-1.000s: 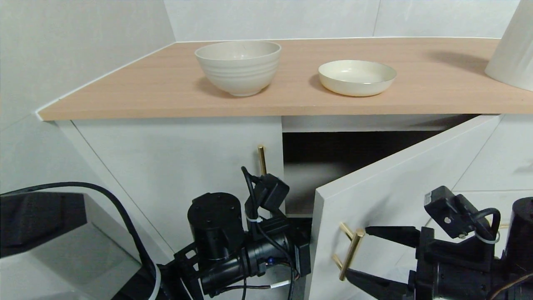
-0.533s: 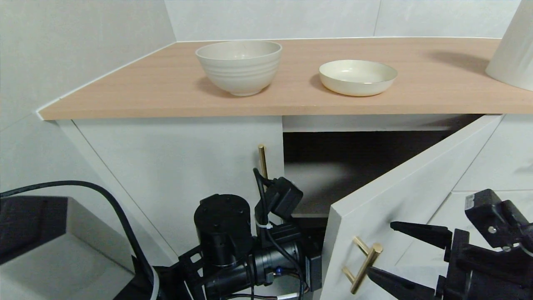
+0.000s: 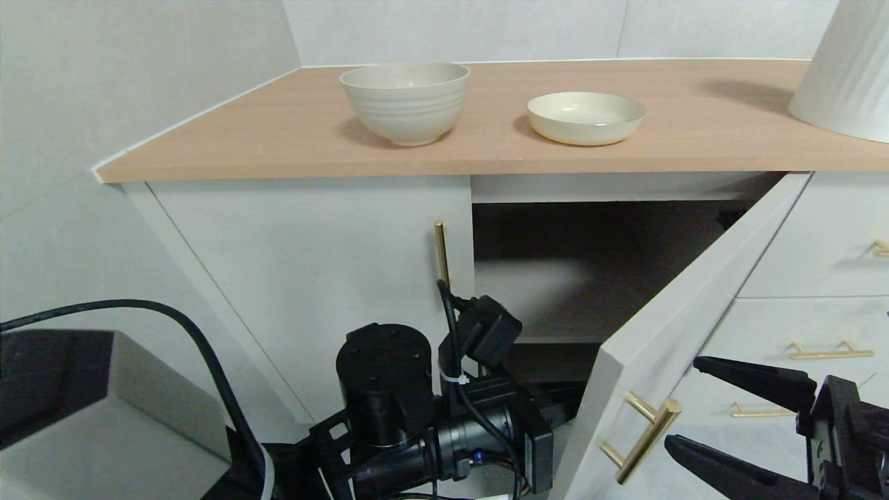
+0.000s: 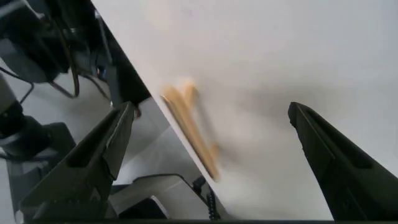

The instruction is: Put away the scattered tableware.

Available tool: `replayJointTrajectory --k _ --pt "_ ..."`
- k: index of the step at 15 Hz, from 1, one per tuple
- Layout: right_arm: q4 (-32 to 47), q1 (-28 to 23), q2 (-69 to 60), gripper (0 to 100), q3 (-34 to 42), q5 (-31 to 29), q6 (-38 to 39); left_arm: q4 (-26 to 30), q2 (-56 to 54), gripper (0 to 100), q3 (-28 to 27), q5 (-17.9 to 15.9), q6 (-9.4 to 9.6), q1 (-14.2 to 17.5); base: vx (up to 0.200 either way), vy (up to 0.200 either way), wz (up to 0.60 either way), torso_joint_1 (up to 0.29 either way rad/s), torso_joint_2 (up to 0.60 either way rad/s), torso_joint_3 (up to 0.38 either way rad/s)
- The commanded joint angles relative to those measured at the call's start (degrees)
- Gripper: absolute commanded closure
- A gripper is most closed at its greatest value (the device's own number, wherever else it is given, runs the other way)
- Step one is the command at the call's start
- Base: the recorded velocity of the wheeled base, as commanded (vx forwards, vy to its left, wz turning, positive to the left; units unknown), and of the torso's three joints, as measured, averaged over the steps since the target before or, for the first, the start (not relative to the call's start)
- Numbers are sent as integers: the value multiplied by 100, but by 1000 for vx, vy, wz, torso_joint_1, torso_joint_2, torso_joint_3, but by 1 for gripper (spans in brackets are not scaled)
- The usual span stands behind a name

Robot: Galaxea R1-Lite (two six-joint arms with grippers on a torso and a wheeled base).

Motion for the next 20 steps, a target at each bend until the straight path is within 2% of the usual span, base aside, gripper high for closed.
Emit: replayJointTrajectory --k 1,5,9,12,14,16,18,20 --pt "17 -8 -109 0 -13 17 -3 126 260 100 -245 29 -2 15 0 0 0 0 0 0" --pt "17 -122 -127 0 -13 17 -3 407 709 100 -852 29 -10 138 0 0 0 0 0 0" --pt "17 -122 -162 0 -13 17 -3 504 709 100 -922 29 -10 147 0 0 0 0 0 0" --pt "17 -122 -162 0 -13 17 -3 513 726 100 -948 29 -2 147 -200 0 0 6 1 2" --pt "17 -122 -118 0 -13 17 -3 776 753 100 -1265 29 -2 191 -200 0 0 10 7 0" --pt "17 -122 -109 0 -5 17 5 1146 832 100 -1643 29 -2 226 0 0 0 0 0 0" --pt "17 -175 -109 0 -13 17 -3 1269 1025 100 -1959 29 -2 261 0 0 0 0 0 0" --pt "9 -210 -118 0 -31 17 -3 1277 1113 100 -2029 29 -2 270 0 0 0 0 0 0"
